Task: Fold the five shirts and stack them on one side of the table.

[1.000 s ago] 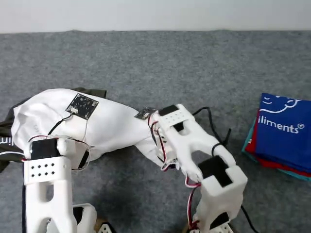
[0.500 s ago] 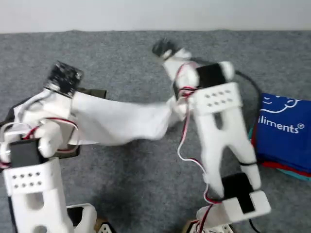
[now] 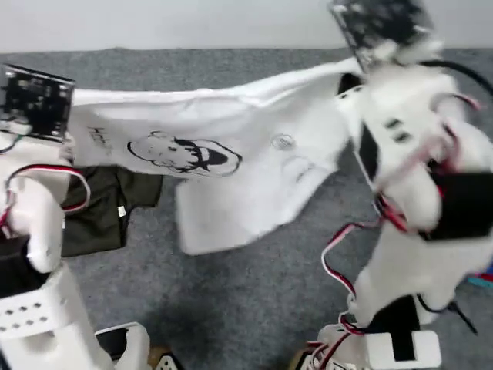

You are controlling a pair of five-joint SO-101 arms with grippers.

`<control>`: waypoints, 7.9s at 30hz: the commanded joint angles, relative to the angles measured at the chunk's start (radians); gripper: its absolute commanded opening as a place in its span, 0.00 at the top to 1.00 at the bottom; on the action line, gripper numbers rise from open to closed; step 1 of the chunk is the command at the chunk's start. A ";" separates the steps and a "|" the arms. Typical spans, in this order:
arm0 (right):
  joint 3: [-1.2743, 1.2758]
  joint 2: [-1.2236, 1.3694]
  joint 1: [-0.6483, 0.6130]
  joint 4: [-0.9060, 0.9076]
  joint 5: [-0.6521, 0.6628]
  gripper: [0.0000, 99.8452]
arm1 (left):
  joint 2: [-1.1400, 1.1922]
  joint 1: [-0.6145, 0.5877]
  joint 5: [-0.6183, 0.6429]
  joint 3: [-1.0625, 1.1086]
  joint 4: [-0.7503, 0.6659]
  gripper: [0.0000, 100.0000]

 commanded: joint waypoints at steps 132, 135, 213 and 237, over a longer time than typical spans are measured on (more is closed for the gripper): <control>0.971 0.176 0.134 -0.054 0.074 0.97 | 1.402 0.161 0.025 -1.356 0.612 0.78; 0.979 0.159 0.133 0.044 0.075 0.96 | 1.263 0.161 0.023 -1.130 0.611 0.78; 1.898 -0.389 -0.030 -0.371 0.247 0.99 | 0.667 0.144 -0.166 -0.002 0.600 0.82; 1.883 -0.394 0.036 -0.377 0.250 0.99 | 1.077 0.054 -0.256 0.300 0.229 0.80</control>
